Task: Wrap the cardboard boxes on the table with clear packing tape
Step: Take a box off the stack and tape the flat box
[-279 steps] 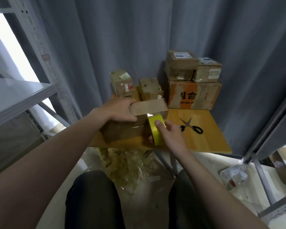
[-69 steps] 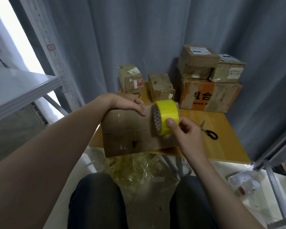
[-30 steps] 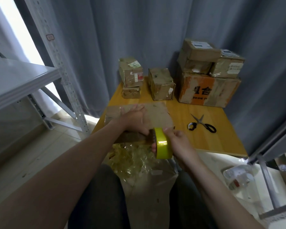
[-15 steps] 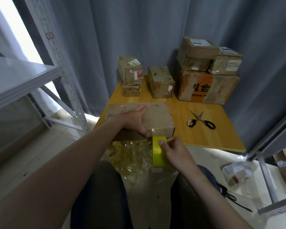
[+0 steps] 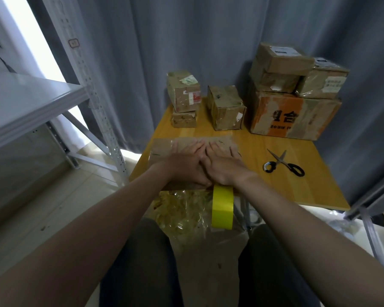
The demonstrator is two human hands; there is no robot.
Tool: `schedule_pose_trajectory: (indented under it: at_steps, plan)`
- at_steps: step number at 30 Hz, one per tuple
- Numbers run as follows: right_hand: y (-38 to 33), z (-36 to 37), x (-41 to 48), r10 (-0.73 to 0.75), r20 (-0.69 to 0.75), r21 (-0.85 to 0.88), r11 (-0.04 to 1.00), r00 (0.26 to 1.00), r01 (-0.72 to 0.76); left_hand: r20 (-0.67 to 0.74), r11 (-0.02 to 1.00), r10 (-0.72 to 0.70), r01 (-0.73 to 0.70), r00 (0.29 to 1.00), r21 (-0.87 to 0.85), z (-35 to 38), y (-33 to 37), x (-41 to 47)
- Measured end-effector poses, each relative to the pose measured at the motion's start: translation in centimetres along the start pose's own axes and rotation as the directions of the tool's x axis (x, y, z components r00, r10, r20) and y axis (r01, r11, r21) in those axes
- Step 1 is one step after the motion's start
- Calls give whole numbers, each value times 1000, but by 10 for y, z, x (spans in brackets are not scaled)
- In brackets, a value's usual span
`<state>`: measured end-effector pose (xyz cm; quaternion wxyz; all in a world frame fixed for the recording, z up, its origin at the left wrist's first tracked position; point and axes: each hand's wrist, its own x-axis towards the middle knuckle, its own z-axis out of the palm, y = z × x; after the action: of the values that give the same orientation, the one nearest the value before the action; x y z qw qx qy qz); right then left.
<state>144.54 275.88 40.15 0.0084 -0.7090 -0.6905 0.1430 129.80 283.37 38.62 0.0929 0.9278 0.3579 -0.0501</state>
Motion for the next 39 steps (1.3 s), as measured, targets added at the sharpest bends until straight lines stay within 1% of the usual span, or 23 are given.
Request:
schedule_pose_trajectory:
  at_steps: [4,8,10,12,14,19,21,24,27,29,31,33,34,35,36,37,38,39]
  plan:
    - [6,1,38,47,-103,5,999,994,-47,-111,995,4,7,994,104,2,5,-4]
    - [14,-8,68,64,-140,-30,997,988,-69,-87,998,-7,13,996,68,1,6,-6]
    - [17,-11,77,80,-133,-18,996,988,-83,-83,998,2,2,997,56,1,6,-6]
    - [18,-12,83,73,-119,-7,997,990,-74,-79,998,-5,9,997,57,0,6,-6]
    - [19,-13,84,59,-120,-7,998,991,-60,-63,1000,-15,16,998,23,-3,6,-8]
    - [23,-9,65,37,-85,-20,999,996,-39,-25,995,-26,24,999,-98,-15,1,-10]
    - [22,-5,47,22,-83,-5,1000,996,-22,-59,992,-8,1,998,-128,-15,-6,-6]
    - [20,4,16,-19,-79,-23,1000,997,18,-113,996,24,-34,993,-88,-12,-15,-1]
    - [20,10,1,-22,-90,-22,1000,996,21,-169,996,29,-43,985,-79,-11,-13,-2]
    - [20,8,1,-21,-69,-14,1000,997,20,-192,994,-18,-2,981,-106,-9,-10,-6]
    - [21,6,2,-30,-50,-20,999,998,29,-221,988,-121,94,968,-126,-6,1,-17]
    - [24,6,2,-41,-52,-20,999,998,40,-344,973,-215,169,914,-160,5,18,-35]
    - [24,6,2,-48,-57,-27,999,997,46,-415,960,-254,176,874,-218,13,27,-45]
    - [25,7,1,-52,-59,-38,998,997,49,-445,929,-313,174,839,-325,20,34,-56]
    - [24,7,1,-53,-59,-43,998,997,51,-406,859,-394,173,824,-482,25,41,-65]
    - [24,6,1,-56,-60,-41,998,997,53,-292,742,-471,194,833,-642,30,46,-73]
    - [24,6,1,-58,-65,-38,998,996,56,-157,610,-512,229,845,-759,31,52,-77]
    - [24,6,1,-60,-70,-38,998,996,57,-27,476,-522,265,853,-839,30,58,-79]
